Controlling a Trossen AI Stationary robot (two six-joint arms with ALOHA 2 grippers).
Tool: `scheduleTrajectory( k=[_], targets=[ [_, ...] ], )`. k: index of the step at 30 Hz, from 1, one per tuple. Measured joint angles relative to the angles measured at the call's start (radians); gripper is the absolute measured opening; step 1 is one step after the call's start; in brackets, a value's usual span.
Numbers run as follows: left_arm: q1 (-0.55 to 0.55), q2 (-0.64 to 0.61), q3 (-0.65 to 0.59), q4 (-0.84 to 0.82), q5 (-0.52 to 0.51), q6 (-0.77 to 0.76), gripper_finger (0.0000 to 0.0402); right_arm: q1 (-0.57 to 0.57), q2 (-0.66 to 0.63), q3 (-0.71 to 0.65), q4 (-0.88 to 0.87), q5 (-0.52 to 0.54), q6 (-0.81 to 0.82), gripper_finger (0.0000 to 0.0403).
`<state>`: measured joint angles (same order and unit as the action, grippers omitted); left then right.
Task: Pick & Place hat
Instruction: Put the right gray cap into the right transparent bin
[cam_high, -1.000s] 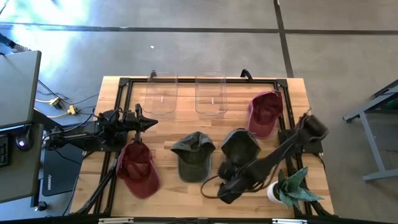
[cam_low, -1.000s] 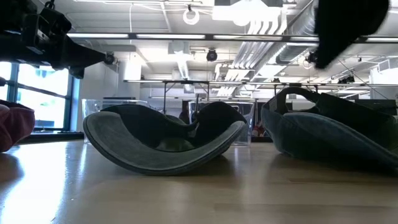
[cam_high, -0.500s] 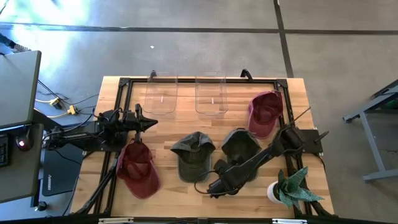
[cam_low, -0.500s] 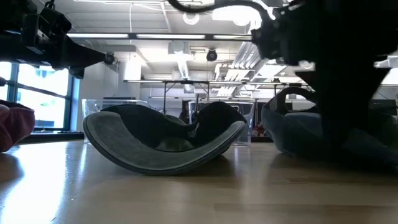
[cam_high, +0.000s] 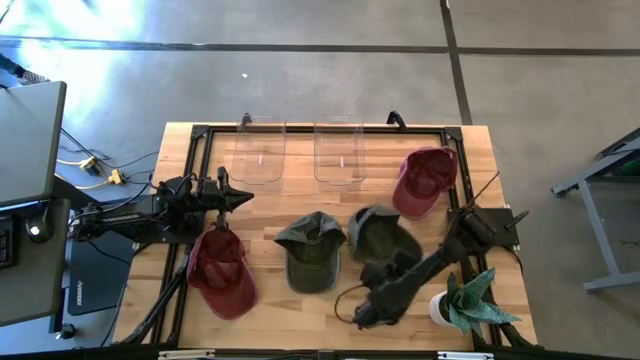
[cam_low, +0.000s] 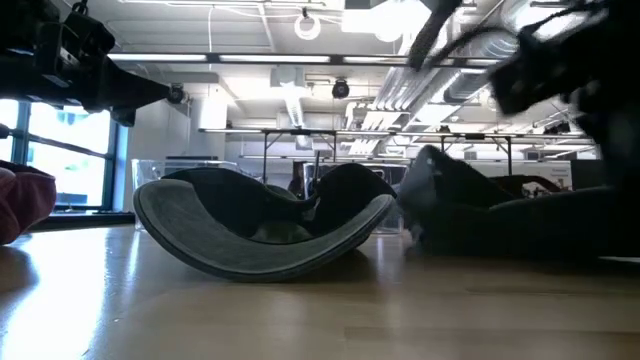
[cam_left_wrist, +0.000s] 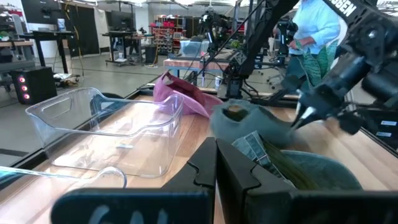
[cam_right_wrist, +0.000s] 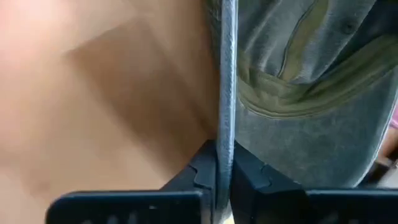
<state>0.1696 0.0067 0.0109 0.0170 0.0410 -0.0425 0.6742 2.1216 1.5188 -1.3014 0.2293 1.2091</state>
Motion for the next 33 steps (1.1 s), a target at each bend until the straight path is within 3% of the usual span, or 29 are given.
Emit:
scheduleTrajectory(
  k=[3, 7, 10, 13, 17, 21, 24, 28, 33],
  targets=[
    [0.000, 0.000, 0.000, 0.000, 0.000, 0.000, 0.0000, 0.065, -0.082, -0.011, 0.051, 0.100, 0.008, 0.0025],
    [0.000, 0.000, 0.000, 0.000, 0.000, 0.000, 0.0000, 0.169, -0.256, -0.051, 0.144, 0.317, -0.020, 0.0009],
    [0.000, 0.000, 0.000, 0.000, 0.000, 0.000, 0.0000, 0.255, -0.402, -0.160, 0.279, 0.477, -0.052, 0.0016],
    [0.000, 0.000, 0.000, 0.000, 0.000, 0.000, 0.0000, 0.329, -0.553, -0.360, 0.577, 0.627, -0.149, 0.0009],
    [0.000, 0.000, 0.000, 0.000, 0.000, 0.000, 0.0000, 0.356, -0.691, -0.688, 1.169, 0.715, -0.334, 0.0010],
    [0.000, 0.000, 0.000, 0.000, 0.000, 0.000, 0.0000, 0.299, -0.711, -0.946, 1.846, 0.656, -0.657, 0.0009],
    [0.000, 0.000, 0.000, 0.000, 0.000, 0.000, 0.0000, 0.236, -0.696, -1.056, 2.174, 0.535, -0.821, 0.0008],
    [0.000, 0.000, 0.000, 0.018, 0.003, -0.005, 0.0000, 0.173, -0.695, -1.094, 2.307, 0.437, -0.916, 0.0011],
    [0.000, 0.000, 0.000, 0.040, 0.092, -0.180, 0.0000, 0.118, -0.694, -1.029, 2.310, 0.313, -1.014, 0.0008]
  ],
)
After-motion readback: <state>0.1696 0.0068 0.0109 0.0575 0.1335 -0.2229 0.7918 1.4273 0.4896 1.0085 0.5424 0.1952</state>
